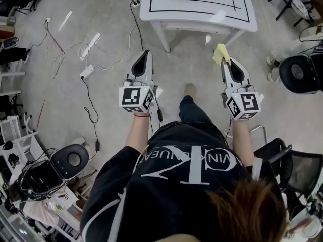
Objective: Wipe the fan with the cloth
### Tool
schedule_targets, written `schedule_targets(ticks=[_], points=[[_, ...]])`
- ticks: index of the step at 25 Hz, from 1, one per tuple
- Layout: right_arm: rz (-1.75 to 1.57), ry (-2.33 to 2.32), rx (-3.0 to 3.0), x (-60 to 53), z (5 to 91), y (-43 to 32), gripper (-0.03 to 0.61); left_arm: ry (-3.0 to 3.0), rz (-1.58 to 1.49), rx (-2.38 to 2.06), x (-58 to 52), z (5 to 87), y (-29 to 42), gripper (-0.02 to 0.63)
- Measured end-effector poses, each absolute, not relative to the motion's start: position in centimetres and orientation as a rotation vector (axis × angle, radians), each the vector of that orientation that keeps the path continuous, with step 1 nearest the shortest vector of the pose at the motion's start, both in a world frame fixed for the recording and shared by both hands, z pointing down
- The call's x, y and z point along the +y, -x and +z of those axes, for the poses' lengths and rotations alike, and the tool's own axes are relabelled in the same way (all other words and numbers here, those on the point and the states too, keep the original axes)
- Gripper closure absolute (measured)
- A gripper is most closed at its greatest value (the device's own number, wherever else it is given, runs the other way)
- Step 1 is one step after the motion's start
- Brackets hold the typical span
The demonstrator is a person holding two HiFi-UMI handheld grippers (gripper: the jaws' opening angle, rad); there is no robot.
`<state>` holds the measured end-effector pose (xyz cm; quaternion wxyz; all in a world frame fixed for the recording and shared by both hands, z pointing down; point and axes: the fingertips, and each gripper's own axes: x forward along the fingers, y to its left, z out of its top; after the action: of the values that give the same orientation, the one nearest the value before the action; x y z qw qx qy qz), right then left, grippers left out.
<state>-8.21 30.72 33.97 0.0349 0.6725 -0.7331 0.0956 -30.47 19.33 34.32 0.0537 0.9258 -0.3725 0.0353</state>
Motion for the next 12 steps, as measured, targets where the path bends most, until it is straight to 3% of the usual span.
schedule_targets(ticks=[12], points=[[0.278, -2.01, -2.295, 21.3, 33.8, 3.6, 0.543, -2.827, 0.075, -1.129, 10.3, 33.3, 24.9, 0.603]])
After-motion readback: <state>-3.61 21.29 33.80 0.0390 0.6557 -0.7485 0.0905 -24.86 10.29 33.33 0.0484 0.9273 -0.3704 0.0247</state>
